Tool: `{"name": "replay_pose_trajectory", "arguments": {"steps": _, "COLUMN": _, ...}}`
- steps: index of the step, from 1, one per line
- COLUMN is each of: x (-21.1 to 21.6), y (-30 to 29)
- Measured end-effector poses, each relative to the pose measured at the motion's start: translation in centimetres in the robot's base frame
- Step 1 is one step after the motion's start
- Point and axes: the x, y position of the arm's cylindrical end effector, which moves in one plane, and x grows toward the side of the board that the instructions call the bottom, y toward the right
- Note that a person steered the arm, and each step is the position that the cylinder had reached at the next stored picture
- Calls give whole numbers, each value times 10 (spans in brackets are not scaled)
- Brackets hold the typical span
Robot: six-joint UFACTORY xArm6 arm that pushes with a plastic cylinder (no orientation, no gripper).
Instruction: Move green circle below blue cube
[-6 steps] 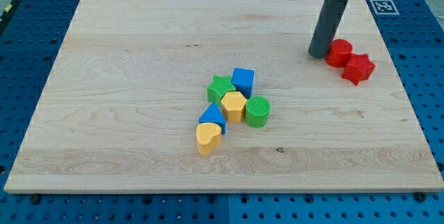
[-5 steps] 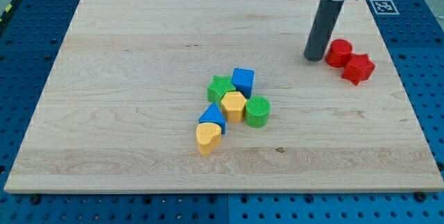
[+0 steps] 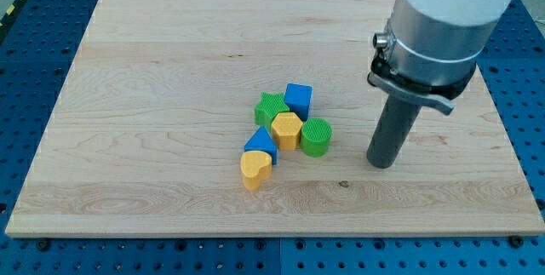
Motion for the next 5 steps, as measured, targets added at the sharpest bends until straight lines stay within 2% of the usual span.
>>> {"name": "replay_pose_trajectory", "arguments": {"steps": 1, "x": -1, "y": -27}}
{"name": "replay_pose_trajectory", "arguments": {"steps": 2, "x": -18, "y": -27}}
{"name": "replay_pose_trajectory", "arguments": {"steps": 3, "x": -32, "y": -51}}
{"name": "replay_pose_trajectory", "arguments": {"steps": 4, "x": -35, "y": -68}}
{"name": "replay_pose_trajectory", "arguments": {"steps": 5, "x": -17, "y": -66}}
